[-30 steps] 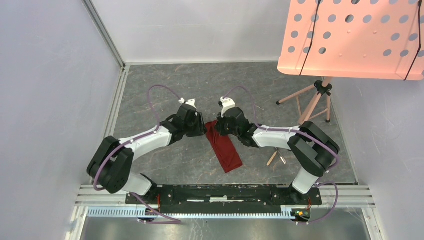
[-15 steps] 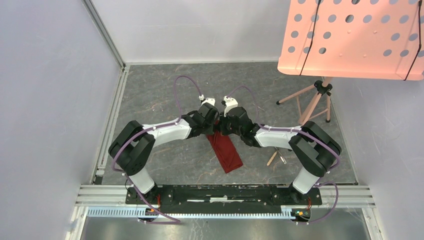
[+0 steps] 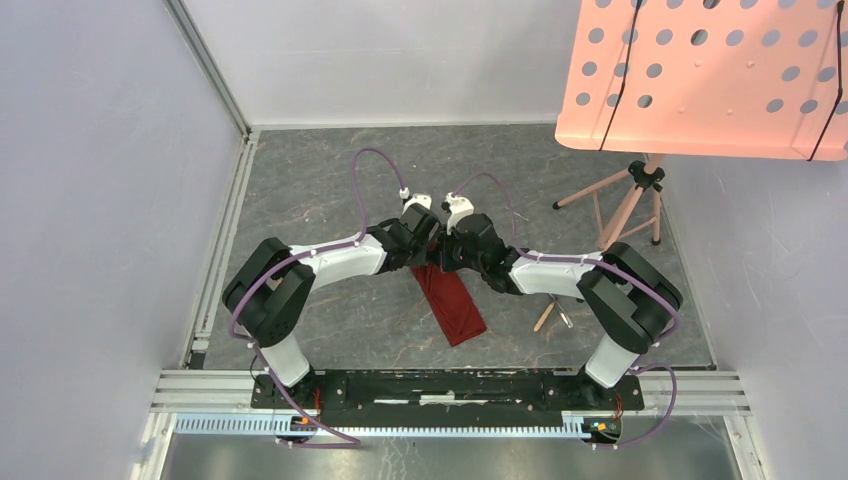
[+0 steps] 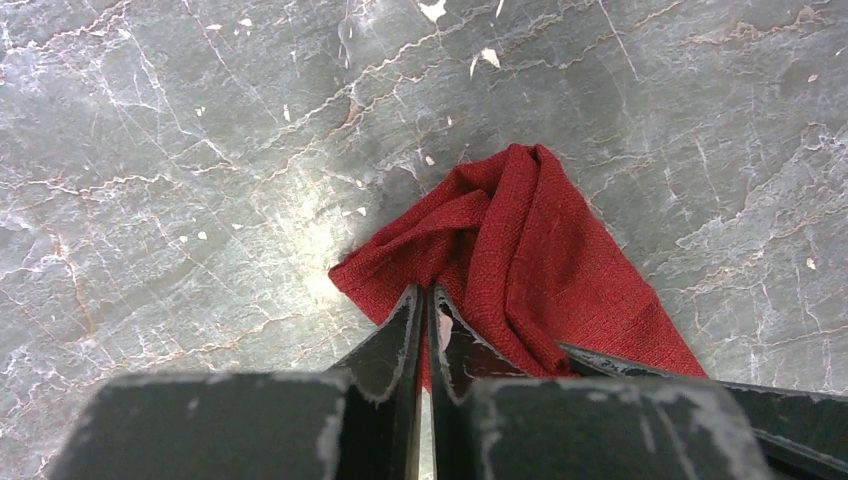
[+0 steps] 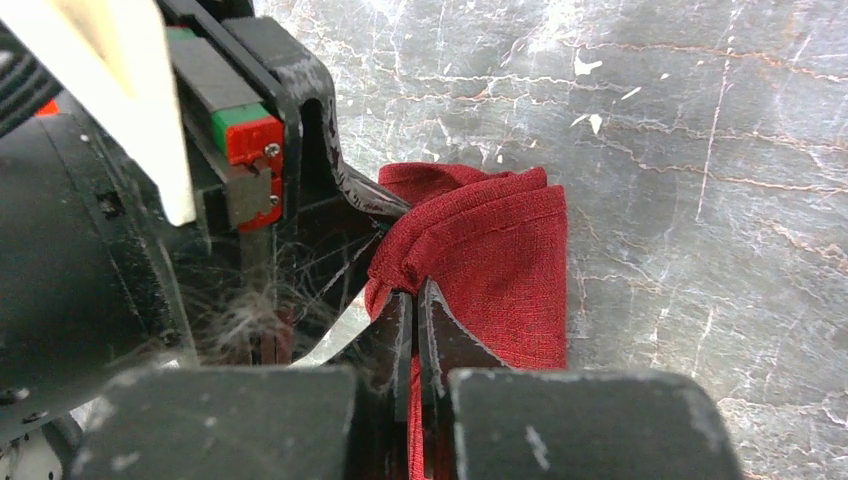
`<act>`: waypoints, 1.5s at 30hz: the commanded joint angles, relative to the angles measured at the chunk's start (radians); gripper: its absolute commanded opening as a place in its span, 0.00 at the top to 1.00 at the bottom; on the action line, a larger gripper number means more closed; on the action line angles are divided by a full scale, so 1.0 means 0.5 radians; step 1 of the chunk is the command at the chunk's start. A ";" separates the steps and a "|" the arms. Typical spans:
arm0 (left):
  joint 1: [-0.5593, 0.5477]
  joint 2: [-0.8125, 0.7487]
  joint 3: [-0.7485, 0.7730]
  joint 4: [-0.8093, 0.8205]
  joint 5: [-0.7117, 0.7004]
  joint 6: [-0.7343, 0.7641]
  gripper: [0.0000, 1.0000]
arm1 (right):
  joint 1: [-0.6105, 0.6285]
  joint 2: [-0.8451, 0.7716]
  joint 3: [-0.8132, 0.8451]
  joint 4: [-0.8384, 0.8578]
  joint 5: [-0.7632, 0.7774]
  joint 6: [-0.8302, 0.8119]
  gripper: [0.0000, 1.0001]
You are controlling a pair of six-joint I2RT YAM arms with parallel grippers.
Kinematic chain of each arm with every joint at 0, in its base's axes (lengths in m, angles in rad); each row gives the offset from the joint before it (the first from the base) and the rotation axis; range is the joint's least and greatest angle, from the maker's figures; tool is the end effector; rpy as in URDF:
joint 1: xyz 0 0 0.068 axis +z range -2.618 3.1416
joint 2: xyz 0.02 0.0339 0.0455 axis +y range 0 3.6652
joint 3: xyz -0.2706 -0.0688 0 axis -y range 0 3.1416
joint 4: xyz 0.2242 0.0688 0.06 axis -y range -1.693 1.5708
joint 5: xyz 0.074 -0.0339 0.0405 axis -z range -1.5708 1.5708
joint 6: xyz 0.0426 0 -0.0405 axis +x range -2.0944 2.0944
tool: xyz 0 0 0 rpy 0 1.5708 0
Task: Fold the napkin into a case and place the utensils inside
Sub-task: Pick up the top corner of the smaller rectangle folded napkin from the folded napkin, then grasp the top corner of the smaller rectangle folded napkin from the folded napkin.
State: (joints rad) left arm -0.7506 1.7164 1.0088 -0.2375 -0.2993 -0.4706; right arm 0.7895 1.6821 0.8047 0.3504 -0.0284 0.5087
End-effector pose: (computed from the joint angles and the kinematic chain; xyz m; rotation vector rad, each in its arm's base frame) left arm 0.2541 -0.2199 0.1881 0.2245 2.4526 -0.1523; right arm 0.2388 0.2424 0.1897 -0.3262 2.1792 0.7909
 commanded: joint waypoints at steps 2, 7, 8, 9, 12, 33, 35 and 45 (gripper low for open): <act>-0.010 -0.113 -0.029 0.145 -0.027 0.102 0.97 | 0.003 0.075 0.072 -0.018 -0.117 -0.012 1.00; -0.006 -0.199 -0.137 0.289 0.054 0.094 0.98 | 0.036 0.163 0.146 -0.142 -0.120 -0.051 1.00; -0.006 -0.210 -0.154 0.301 0.058 0.087 0.98 | 0.035 0.174 0.148 -0.159 -0.107 -0.055 1.00; -0.005 -0.219 -0.168 0.311 0.061 0.081 0.98 | 0.037 0.183 0.148 -0.173 -0.092 -0.057 1.00; 0.008 -0.253 -0.227 0.352 0.091 0.057 0.98 | 0.036 0.206 0.154 -0.195 -0.054 -0.068 1.00; 0.217 -0.404 -0.424 0.467 0.421 -0.137 0.98 | -0.116 0.259 -0.079 0.474 -0.654 -0.071 0.80; 0.225 -0.400 -0.428 0.466 0.441 -0.142 0.98 | -0.123 0.245 -0.096 0.477 -0.727 -0.125 0.77; 0.231 -0.411 -0.425 0.455 0.473 -0.153 0.98 | -0.128 0.123 -0.143 0.512 -0.678 -0.142 0.59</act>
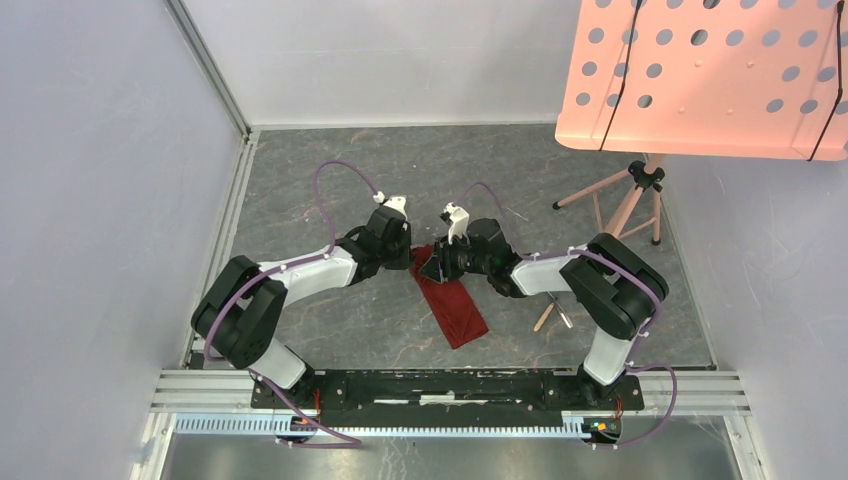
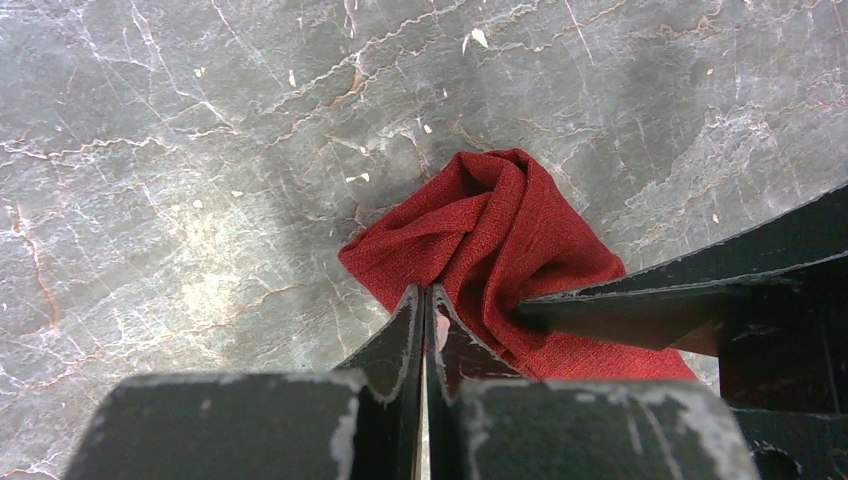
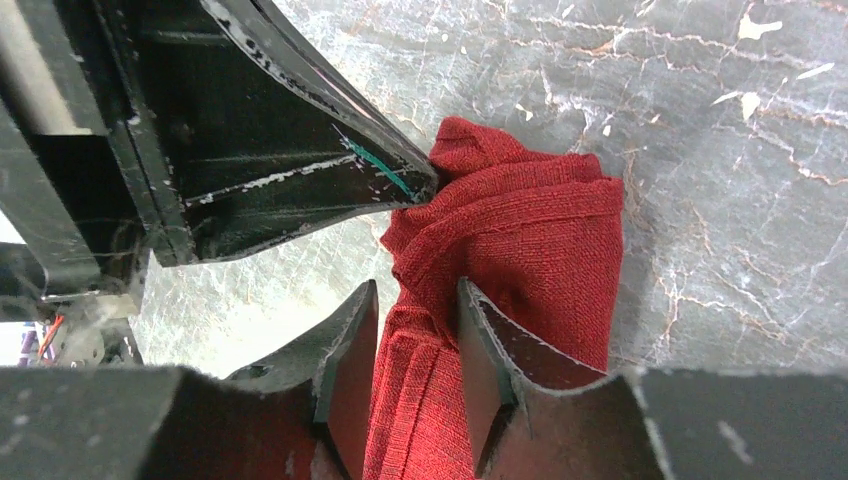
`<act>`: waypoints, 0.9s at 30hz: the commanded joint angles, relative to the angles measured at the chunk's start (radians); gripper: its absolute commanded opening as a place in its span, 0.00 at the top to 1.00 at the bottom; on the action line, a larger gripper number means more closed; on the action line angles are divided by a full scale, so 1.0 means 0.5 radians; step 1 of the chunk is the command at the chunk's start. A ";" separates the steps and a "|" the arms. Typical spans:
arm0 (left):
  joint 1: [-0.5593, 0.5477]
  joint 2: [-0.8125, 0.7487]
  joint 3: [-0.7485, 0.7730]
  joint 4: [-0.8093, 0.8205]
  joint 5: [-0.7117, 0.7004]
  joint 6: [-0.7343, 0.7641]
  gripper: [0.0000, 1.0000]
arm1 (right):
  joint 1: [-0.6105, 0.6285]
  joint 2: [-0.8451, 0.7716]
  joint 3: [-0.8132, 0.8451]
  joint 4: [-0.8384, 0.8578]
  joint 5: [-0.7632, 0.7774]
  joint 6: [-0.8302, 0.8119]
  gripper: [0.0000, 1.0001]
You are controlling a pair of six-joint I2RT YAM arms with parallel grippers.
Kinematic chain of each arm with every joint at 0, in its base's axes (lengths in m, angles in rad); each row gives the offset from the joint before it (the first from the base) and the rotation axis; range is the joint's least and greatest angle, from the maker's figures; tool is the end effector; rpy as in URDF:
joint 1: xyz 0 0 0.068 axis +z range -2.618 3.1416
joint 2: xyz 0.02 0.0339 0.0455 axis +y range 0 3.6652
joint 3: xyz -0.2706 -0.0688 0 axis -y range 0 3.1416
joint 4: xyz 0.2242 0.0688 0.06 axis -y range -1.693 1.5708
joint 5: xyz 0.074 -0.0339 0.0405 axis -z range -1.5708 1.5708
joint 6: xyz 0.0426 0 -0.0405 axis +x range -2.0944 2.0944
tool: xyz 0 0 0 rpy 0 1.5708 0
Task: Fold the napkin into a case and place the utensils inside
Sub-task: Grasp the top corner of the smaller rectangle folded napkin from the folded napkin.
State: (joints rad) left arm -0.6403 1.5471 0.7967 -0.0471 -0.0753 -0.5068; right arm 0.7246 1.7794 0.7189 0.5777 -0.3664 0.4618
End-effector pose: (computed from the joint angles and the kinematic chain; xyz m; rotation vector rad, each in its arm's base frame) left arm 0.2424 -0.1766 0.1917 0.1241 2.4114 -0.4570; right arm 0.2435 0.2359 0.1591 -0.5316 2.1442 1.0796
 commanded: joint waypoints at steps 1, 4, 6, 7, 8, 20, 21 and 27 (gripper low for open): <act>0.010 -0.072 0.002 0.074 0.032 -0.081 0.98 | 0.001 -0.060 0.049 0.041 0.022 -0.051 0.59; 0.010 -0.075 0.003 0.073 0.047 -0.087 0.98 | 0.000 0.028 0.116 0.011 0.028 -0.042 0.61; 0.011 -0.081 0.008 0.073 0.065 -0.090 0.98 | 0.005 0.084 0.127 0.046 0.019 -0.004 0.63; 0.010 -0.082 0.010 0.070 0.071 -0.092 0.98 | 0.003 0.106 0.130 0.071 0.017 0.020 0.64; 0.010 -0.085 0.013 0.068 0.078 -0.094 0.98 | 0.007 0.131 0.130 0.094 0.017 0.042 0.65; 0.009 -0.099 -0.053 0.149 0.217 -0.324 0.98 | 0.115 0.216 0.074 0.545 0.480 0.440 0.99; 0.010 -0.123 -0.074 0.157 0.205 -0.329 0.98 | 0.112 0.196 0.080 0.520 0.458 0.439 0.99; 0.022 -0.130 -0.063 0.104 0.172 -0.327 0.98 | 0.126 0.272 0.153 0.494 0.140 0.393 0.83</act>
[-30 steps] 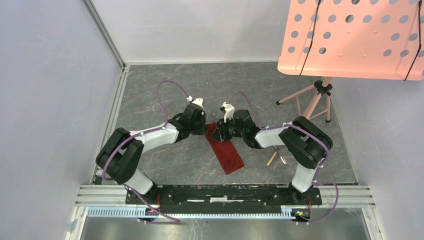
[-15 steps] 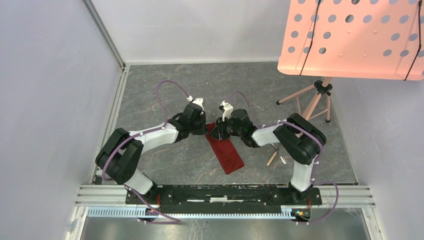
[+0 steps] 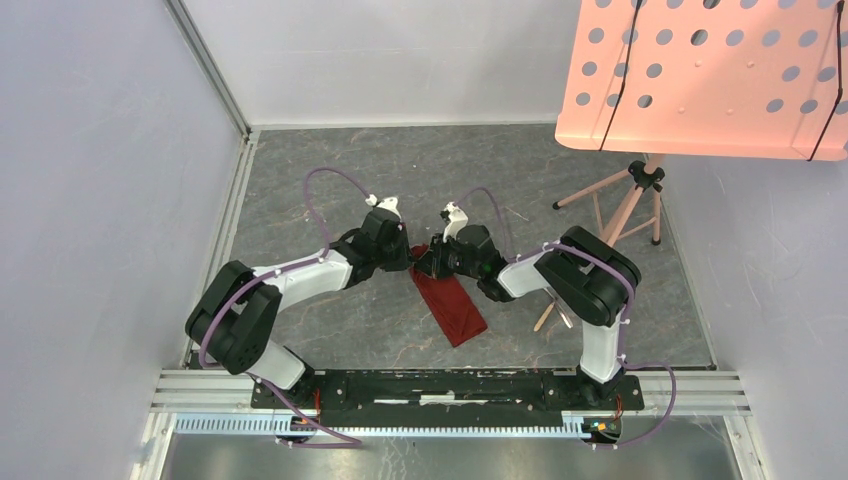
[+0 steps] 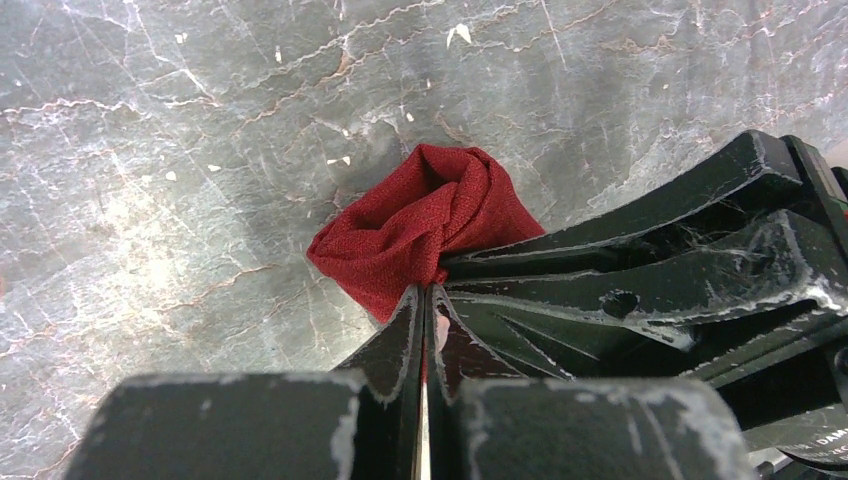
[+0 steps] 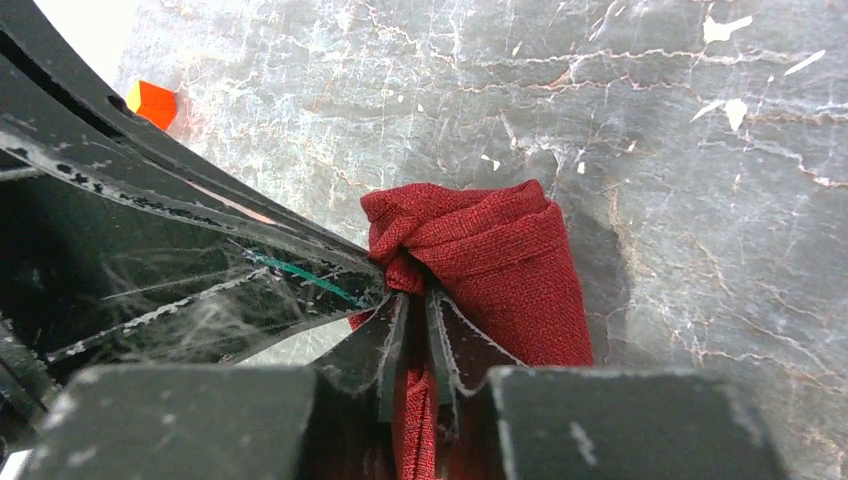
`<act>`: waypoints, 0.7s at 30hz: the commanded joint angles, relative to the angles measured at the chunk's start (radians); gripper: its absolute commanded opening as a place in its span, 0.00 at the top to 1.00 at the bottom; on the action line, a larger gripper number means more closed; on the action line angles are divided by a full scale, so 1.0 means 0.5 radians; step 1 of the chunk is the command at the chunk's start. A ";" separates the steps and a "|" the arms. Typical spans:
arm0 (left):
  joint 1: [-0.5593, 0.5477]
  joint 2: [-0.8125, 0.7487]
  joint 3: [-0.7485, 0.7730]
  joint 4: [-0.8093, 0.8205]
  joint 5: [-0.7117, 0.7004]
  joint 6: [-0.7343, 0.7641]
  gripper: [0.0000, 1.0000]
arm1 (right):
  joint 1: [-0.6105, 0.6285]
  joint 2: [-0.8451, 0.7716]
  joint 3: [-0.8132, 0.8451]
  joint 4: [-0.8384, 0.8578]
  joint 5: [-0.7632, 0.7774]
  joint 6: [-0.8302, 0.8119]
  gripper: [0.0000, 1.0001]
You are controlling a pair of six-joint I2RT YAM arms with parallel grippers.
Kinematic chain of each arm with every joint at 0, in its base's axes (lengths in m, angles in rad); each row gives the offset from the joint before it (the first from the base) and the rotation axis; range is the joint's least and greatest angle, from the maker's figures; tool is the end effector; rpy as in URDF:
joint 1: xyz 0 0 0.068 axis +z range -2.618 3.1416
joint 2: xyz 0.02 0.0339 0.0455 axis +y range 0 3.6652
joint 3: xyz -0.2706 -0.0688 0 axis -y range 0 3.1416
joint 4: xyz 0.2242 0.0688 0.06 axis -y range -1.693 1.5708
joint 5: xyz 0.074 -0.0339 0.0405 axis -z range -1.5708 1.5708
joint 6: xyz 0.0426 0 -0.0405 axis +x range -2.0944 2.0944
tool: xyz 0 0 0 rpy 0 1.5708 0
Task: Fold the napkin into a case and place the utensils inside
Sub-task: Grasp the top corner of the smaller rectangle folded napkin from the folded napkin.
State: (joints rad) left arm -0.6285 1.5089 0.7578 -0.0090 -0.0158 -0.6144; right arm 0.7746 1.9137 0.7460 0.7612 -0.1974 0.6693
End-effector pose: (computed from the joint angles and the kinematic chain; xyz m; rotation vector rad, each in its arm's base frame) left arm 0.2371 -0.1715 0.1941 0.0088 2.4096 -0.5865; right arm 0.2518 0.2581 0.1399 -0.2527 2.1363 1.0933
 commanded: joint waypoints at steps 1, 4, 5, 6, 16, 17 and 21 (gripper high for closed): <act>0.009 -0.058 0.006 0.027 0.057 -0.107 0.98 | 0.025 0.006 0.082 0.124 -0.230 -0.033 0.79; 0.045 -0.084 -0.014 0.028 0.050 -0.090 0.98 | 0.002 -0.038 -0.002 0.156 -0.353 -0.070 0.66; 0.058 -0.095 -0.021 0.027 0.053 -0.079 0.98 | -0.005 -0.061 -0.025 0.148 -0.392 -0.083 0.64; 0.068 -0.100 -0.021 -0.018 0.054 -0.066 0.98 | -0.015 -0.083 -0.040 0.128 -0.412 -0.106 0.61; 0.094 -0.106 -0.030 -0.030 0.090 -0.017 0.98 | -0.187 -0.277 -0.137 -0.028 -0.498 -0.135 0.49; 0.096 -0.111 -0.031 -0.031 0.089 -0.012 0.98 | -0.190 -0.269 -0.126 -0.034 -0.499 -0.141 0.49; 0.097 -0.116 -0.026 -0.034 0.093 -0.007 0.98 | -0.190 -0.170 -0.064 0.007 -0.530 -0.096 0.56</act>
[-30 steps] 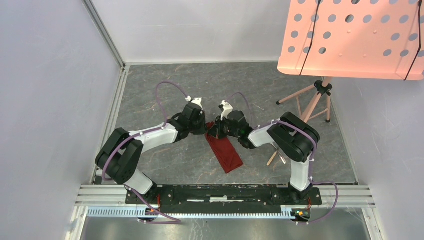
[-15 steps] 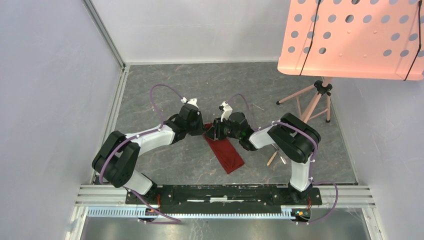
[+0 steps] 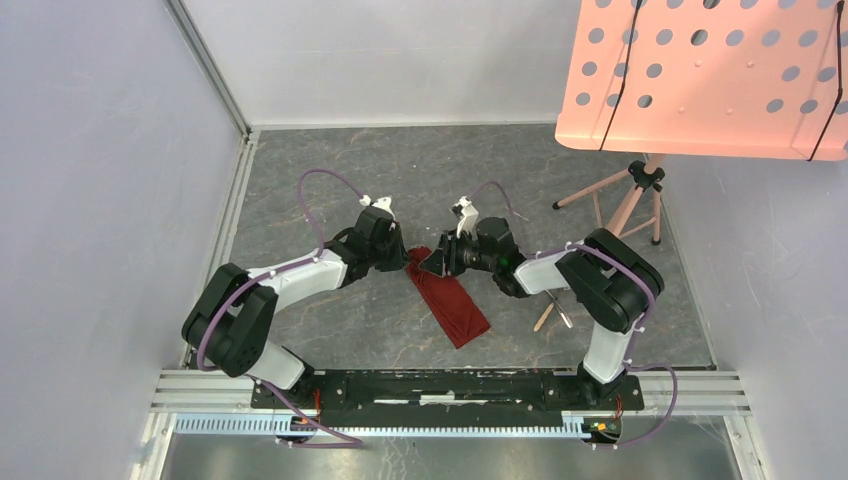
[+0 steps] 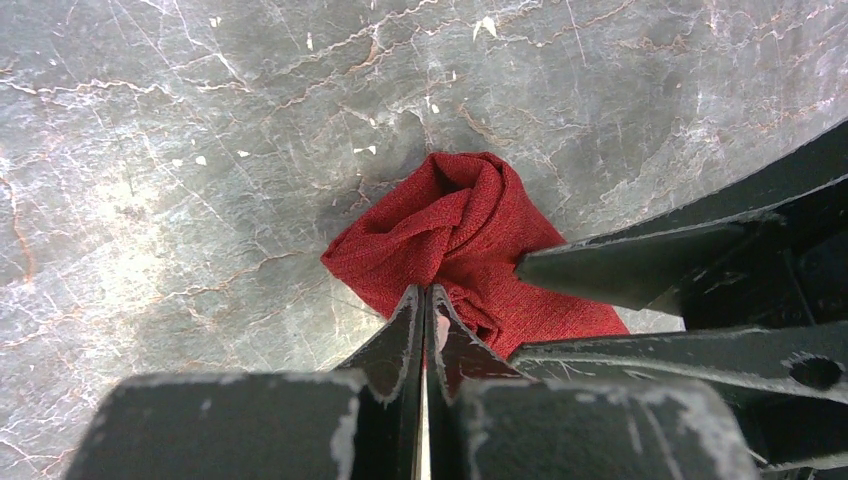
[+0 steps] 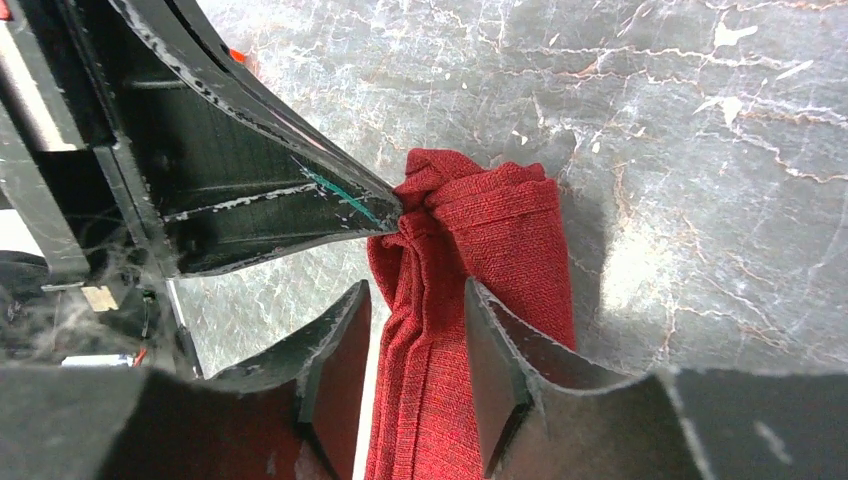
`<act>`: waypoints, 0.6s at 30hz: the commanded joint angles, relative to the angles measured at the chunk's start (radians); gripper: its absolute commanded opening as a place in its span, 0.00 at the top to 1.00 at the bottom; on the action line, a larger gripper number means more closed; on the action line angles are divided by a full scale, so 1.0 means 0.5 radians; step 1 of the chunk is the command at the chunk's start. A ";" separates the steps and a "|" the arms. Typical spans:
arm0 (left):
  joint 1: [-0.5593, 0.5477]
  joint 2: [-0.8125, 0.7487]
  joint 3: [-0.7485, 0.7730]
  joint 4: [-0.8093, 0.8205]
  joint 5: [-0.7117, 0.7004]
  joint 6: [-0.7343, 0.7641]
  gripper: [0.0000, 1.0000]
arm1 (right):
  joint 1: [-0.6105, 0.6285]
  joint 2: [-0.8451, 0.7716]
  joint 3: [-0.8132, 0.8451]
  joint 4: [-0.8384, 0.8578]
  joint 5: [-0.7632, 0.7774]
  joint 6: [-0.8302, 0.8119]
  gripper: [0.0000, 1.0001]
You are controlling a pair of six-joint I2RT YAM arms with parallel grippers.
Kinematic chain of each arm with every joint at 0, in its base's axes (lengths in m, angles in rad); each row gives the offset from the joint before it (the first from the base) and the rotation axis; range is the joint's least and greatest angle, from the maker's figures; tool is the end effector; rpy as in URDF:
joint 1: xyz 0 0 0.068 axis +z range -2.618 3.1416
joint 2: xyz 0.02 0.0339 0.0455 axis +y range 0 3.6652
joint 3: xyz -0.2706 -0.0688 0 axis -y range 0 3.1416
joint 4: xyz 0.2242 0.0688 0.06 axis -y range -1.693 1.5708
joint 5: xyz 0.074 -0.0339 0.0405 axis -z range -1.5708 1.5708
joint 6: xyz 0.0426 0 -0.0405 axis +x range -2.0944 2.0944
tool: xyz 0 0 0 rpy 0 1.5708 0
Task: Fold the napkin into a case and place the utensils inside
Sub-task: Grasp the top corner of the smaller rectangle folded napkin from the folded napkin.
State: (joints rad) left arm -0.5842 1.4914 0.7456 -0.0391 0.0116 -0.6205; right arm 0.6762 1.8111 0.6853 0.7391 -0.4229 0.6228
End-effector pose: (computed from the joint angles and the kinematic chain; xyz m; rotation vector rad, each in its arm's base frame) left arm 0.2386 -0.1584 0.1928 -0.0384 2.4367 -0.5840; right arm 0.2539 0.2262 0.1572 -0.3630 2.1139 1.2263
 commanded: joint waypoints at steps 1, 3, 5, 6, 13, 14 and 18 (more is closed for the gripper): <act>0.009 -0.081 0.000 0.026 0.047 0.005 0.98 | 0.006 0.062 0.070 0.079 -0.079 0.013 0.59; 0.009 -0.081 0.000 0.028 0.056 0.006 0.98 | 0.006 0.119 0.113 0.097 -0.089 0.039 0.67; 0.006 -0.080 0.002 0.026 0.059 0.010 0.98 | 0.007 0.168 0.149 0.110 -0.104 0.059 0.73; 0.009 -0.077 0.000 0.026 0.064 0.010 0.98 | 0.010 0.191 0.161 0.127 -0.113 0.072 0.75; 0.009 -0.059 0.007 0.042 0.087 0.005 0.98 | 0.031 0.231 0.201 0.148 -0.129 0.074 0.81; 0.009 -0.061 0.006 0.042 0.086 0.005 0.98 | 0.030 0.218 0.186 0.152 -0.121 0.070 0.78; 0.009 -0.063 0.001 0.041 0.084 0.005 0.98 | 0.002 0.162 0.145 0.172 -0.107 0.091 0.68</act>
State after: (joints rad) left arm -0.5838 1.4834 0.7456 -0.0433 0.0364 -0.6205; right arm 0.6853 1.9263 0.7551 0.7647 -0.4706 0.6621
